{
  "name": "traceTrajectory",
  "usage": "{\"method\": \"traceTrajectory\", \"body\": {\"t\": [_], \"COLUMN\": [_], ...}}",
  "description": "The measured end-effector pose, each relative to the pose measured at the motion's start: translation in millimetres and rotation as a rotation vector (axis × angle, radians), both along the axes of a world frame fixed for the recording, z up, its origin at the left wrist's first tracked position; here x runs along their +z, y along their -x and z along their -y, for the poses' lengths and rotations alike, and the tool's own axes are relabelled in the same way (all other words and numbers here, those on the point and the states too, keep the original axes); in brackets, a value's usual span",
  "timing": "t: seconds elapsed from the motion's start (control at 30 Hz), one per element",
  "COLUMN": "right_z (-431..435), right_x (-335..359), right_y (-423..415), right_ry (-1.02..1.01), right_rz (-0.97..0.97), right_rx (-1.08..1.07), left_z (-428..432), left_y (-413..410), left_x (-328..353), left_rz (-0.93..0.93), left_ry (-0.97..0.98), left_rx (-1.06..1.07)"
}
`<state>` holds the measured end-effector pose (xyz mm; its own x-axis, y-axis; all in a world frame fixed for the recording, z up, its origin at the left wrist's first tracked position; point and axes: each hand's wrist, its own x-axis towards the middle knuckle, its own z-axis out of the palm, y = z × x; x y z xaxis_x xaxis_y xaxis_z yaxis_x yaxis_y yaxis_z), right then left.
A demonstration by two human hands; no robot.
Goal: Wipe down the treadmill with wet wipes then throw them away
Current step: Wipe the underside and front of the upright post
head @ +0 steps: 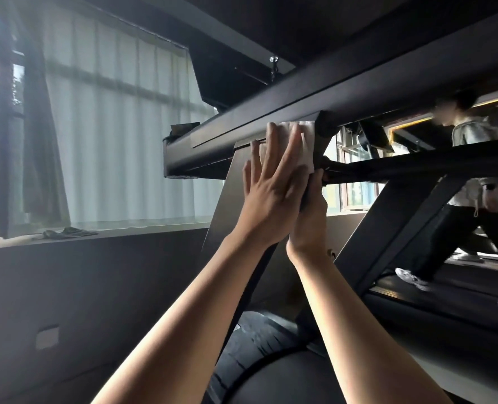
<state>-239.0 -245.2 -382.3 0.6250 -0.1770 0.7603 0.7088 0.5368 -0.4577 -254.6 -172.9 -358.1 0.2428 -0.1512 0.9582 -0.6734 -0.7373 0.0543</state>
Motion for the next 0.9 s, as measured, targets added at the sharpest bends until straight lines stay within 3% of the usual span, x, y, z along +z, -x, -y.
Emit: {"method": "traceTrajectory", "body": {"t": [0.23, 0.5, 0.67, 0.77, 0.9], "right_z": [-0.8, -10.6, -19.9, -30.7, -56.7], "right_x": [-1.5, -16.2, -32.4, -60.1, -114.8], "right_y": [-6.3, -9.2, -14.9, -25.2, -37.4], "right_ry": [-0.035, -0.149, -0.206, -0.227, -0.165], "right_rz": [0.028, -0.054, 0.052, 0.116, 0.052], "right_rx": [0.034, -0.073, -0.136, -0.163, -0.147], "left_z": [-20.3, -63.0, -80.5, -93.7, -112.3], "left_y": [-8.3, -40.5, -48.5, -55.6, -69.4], "left_x": [-17.0, -126.5, -167.1, -183.8, -210.4], "left_rz": [0.007, -0.157, -0.243, -0.284, -0.346], "left_ry": [-0.078, 0.147, 0.265, 0.334, 0.401], "left_rx": [0.046, 0.087, 0.068, 0.052, 0.041]}}
